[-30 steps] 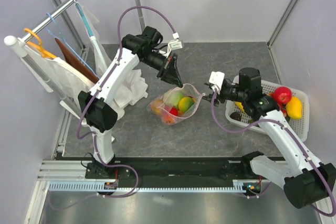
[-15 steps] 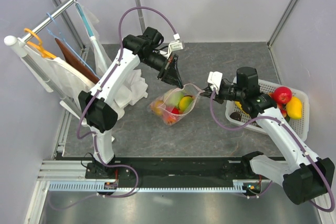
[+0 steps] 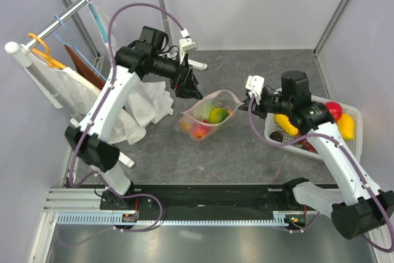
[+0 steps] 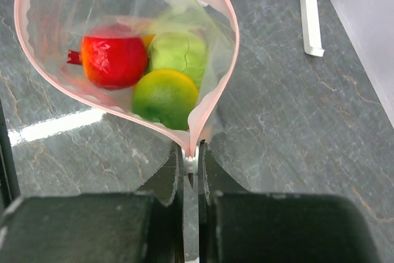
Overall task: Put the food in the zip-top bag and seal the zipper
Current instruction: Adjust the zipper food storage bag at the center of the board, then zip the zipper food storage bag at the center of the board.
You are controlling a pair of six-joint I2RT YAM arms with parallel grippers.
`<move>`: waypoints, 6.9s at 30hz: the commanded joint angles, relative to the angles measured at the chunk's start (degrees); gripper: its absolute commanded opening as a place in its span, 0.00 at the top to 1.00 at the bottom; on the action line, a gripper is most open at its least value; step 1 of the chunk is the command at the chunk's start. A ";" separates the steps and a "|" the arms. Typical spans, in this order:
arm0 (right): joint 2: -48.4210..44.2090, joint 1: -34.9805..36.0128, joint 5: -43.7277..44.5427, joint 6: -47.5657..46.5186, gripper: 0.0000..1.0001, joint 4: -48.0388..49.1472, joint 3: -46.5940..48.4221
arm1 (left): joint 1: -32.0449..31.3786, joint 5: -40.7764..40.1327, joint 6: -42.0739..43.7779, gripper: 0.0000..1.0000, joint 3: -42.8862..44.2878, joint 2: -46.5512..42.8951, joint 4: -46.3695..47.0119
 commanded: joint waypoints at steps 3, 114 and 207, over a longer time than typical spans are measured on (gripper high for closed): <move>3.58 0.24 1.99 2.65 1.00 -11.82 14.30 | -4.47 -10.75 8.61 0.00 -8.05 -14.55 5.81; -15.22 -6.44 1.56 33.15 1.00 37.04 -22.86 | -0.25 -13.93 -4.13 0.98 1.52 1.35 2.91; -18.91 -6.44 -3.54 21.19 1.00 21.92 -15.57 | -19.50 -22.54 15.39 0.97 -6.48 -3.93 13.55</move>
